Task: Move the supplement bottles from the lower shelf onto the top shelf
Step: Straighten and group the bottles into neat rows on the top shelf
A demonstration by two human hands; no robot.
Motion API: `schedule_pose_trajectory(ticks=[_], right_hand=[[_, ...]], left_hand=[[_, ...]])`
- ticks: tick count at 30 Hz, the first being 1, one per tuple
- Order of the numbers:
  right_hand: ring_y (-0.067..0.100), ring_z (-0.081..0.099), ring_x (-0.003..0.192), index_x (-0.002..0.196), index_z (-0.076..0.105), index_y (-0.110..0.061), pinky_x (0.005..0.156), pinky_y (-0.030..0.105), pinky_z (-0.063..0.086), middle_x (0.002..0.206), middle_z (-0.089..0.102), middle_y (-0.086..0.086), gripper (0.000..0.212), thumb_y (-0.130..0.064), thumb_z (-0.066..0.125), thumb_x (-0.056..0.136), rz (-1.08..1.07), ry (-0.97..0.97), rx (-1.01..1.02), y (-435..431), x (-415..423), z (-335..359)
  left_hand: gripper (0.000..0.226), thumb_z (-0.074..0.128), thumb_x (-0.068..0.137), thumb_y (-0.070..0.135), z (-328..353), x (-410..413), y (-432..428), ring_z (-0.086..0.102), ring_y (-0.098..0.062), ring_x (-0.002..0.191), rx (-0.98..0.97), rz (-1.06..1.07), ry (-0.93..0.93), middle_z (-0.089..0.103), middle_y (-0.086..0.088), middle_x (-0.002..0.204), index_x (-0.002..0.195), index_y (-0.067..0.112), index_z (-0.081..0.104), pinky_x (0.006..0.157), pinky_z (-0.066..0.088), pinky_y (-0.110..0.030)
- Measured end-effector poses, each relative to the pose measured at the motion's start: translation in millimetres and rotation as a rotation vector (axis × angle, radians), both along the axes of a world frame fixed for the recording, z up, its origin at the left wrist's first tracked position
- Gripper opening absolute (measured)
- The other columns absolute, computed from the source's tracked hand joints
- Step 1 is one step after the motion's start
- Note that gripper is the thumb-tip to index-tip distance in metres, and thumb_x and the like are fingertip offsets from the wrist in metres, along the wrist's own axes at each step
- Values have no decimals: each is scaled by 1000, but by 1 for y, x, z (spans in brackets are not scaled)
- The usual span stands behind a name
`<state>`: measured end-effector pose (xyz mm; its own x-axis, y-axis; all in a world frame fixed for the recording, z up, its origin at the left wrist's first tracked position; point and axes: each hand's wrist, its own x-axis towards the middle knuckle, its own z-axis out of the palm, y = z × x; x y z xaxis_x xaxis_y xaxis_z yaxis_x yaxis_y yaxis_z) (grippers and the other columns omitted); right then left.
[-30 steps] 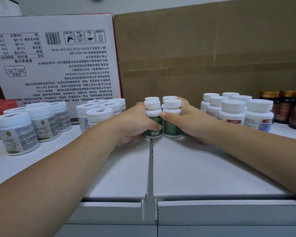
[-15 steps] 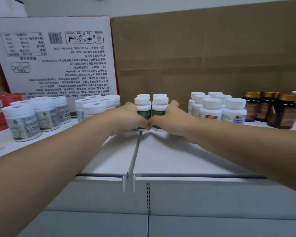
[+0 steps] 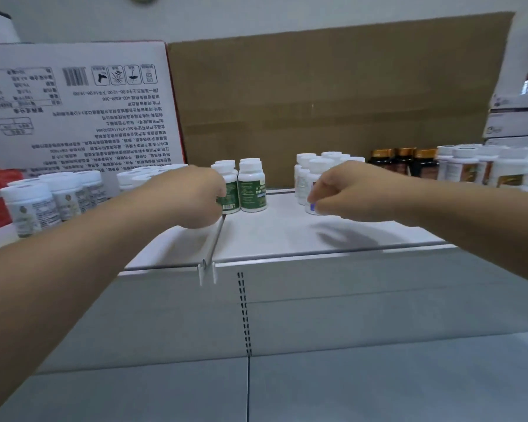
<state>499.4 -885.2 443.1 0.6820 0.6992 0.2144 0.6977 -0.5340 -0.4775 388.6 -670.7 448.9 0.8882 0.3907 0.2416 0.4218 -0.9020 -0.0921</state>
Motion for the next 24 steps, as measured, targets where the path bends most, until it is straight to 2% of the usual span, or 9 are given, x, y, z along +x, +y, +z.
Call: schedule_pose_trajectory(ticks=[4,7,9,11,12,14,17,21,24], right_hand=[[16,64,84,85,71,-23,70,29,51,85,69,-7,7,-21,64,87,-57,-78,-32,-46,23,7],[12,62,82,92,71,-23,70,27,50,86,67,-8,7,-23,67,86,-107,-149,-70,-69,53,9],[8,60,82,98,69,-22,70,25,48,88,65,-10,13,-24,69,85,-119,-161,-100,-78,75,8],[7,60,88,105,64,-26,78,24,48,96,64,-12,21,-26,70,85,-80,-157,-141,-80,97,7],[8,60,93,111,62,-27,83,24,48,104,64,-11,28,-27,71,85,-46,-145,-159,-79,106,6],[10,58,107,129,53,-23,92,23,45,120,61,-7,50,-31,72,84,24,-113,-197,-73,125,4],[13,51,124,148,30,-21,106,29,41,141,48,-3,91,-45,78,75,126,-12,-158,-60,154,0],[14,35,140,154,8,-29,113,37,35,158,26,-3,129,-64,81,54,234,133,-54,-40,183,-7],[12,27,144,154,-3,-32,115,38,31,161,17,-6,145,-70,81,41,293,218,-48,-28,199,-15]], left_hand=[[18,52,90,25,2,12,-21,62,-27,88,19,-67,22,67,-4,91,94,17,68,72,53,-35],[25,54,89,26,7,37,-34,64,-29,94,47,-104,42,70,-6,98,105,13,69,81,56,-39],[17,55,83,27,11,59,-42,61,-29,84,47,-145,32,66,-7,89,91,16,65,78,56,-41],[13,61,81,31,16,82,-50,49,-25,74,30,-153,72,54,-6,83,84,21,54,69,48,-34],[23,66,83,36,19,93,-53,48,-26,74,20,-135,116,55,-9,85,85,17,54,69,44,-33],[54,73,75,56,22,110,-59,58,-27,82,-21,-61,214,66,-11,98,97,8,61,74,48,-34],[98,71,42,81,26,124,-58,64,-22,104,-156,-10,241,67,-1,116,116,17,60,96,51,-41],[113,77,31,86,13,135,-37,59,-15,118,-427,-19,113,62,10,127,124,26,49,103,48,-42],[127,89,33,74,-16,146,-13,51,-10,132,-749,-97,-30,53,14,143,139,30,38,110,41,-39]])
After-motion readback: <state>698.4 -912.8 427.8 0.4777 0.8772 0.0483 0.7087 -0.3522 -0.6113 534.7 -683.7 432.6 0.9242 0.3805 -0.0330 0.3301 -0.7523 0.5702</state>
